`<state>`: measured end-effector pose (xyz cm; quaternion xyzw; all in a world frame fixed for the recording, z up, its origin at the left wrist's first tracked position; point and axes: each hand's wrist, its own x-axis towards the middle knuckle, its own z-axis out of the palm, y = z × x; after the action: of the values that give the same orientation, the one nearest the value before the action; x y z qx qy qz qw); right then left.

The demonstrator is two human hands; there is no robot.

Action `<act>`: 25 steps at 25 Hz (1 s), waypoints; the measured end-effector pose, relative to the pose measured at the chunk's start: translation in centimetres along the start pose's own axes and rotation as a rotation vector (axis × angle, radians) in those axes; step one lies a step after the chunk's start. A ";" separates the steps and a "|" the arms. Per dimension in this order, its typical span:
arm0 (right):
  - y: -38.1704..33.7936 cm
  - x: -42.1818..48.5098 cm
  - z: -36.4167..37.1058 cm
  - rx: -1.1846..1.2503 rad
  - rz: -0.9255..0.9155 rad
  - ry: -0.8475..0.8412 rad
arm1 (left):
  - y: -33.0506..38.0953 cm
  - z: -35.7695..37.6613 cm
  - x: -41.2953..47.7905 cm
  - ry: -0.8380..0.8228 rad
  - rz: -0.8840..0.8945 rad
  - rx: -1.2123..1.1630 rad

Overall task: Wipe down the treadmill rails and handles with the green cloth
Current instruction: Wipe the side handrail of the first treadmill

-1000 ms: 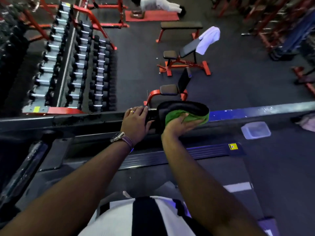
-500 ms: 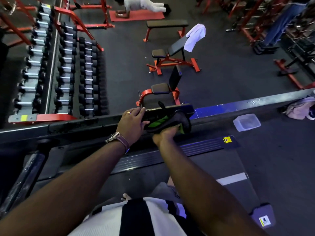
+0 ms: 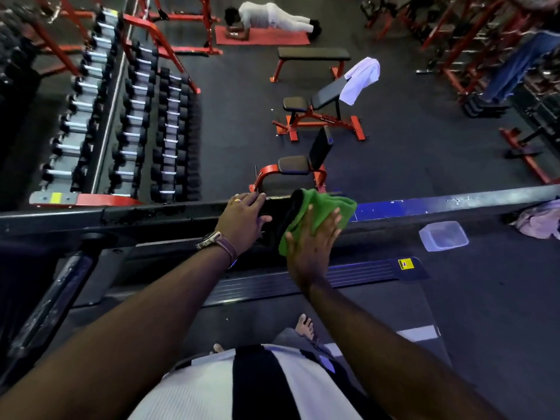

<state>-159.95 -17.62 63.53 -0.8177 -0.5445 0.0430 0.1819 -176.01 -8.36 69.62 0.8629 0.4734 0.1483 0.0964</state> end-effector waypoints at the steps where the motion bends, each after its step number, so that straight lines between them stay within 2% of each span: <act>1: 0.4 0.8 -0.8 -0.080 -0.103 0.023 | 0.2 -0.1 0.0 -0.009 -0.012 -0.009; 4: 1.0 5.3 -3.9 -0.191 -0.393 0.103 | 0.4 -0.2 0.1 -0.024 -0.045 -0.034; 5: 1.1 7.1 -5.2 -0.221 -0.435 0.084 | 0.5 -0.3 0.1 -0.028 -0.056 -0.043; 9: 0.3 10.4 -8.1 -0.301 -0.282 -0.046 | 0.8 -0.6 0.2 -0.054 -0.113 -0.086; 10: -0.1 10.2 -8.0 -0.307 -0.285 -0.055 | 0.8 -0.6 0.2 -0.057 -0.121 -0.085; 12: 0.0 10.2 -7.8 -0.297 -0.419 -0.114 | 0.8 -0.6 0.2 -0.067 -0.129 -0.086; 14: 0.7 12.1 -9.4 -0.273 -0.494 -0.311 | 0.7 -0.7 0.3 -0.076 -0.125 -0.087; 15: 0.6 13.5 -10.6 -0.282 -0.472 -0.466 | 0.7 -0.8 0.3 -0.074 -0.130 -0.088; 17: -1.2 16.2 -12.1 -0.218 -0.312 -0.722 | 0.6 -0.9 0.3 -0.069 -0.140 -0.106; 19: -3.7 17.7 -11.0 -0.157 -0.231 -0.915 | 0.6 -0.7 0.2 -0.063 -0.145 -0.117; 21: -5.1 18.4 -9.5 -0.182 -0.340 -1.029 | 0.7 -0.6 0.2 -0.059 -0.156 -0.129; 23: -3.8 19.2 -8.4 -0.194 -0.472 -1.040 | 0.5 -0.6 0.3 -0.060 -0.172 -0.135; 25: -1.6 20.3 -8.2 -0.103 -0.449 -1.010 | 0.4 -0.6 0.2 -0.067 -0.177 -0.125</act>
<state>-150.93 -0.71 74.34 -0.5671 -0.7264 0.3633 -0.1372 -175.75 -8.40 70.33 0.8146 0.5340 0.1392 0.1785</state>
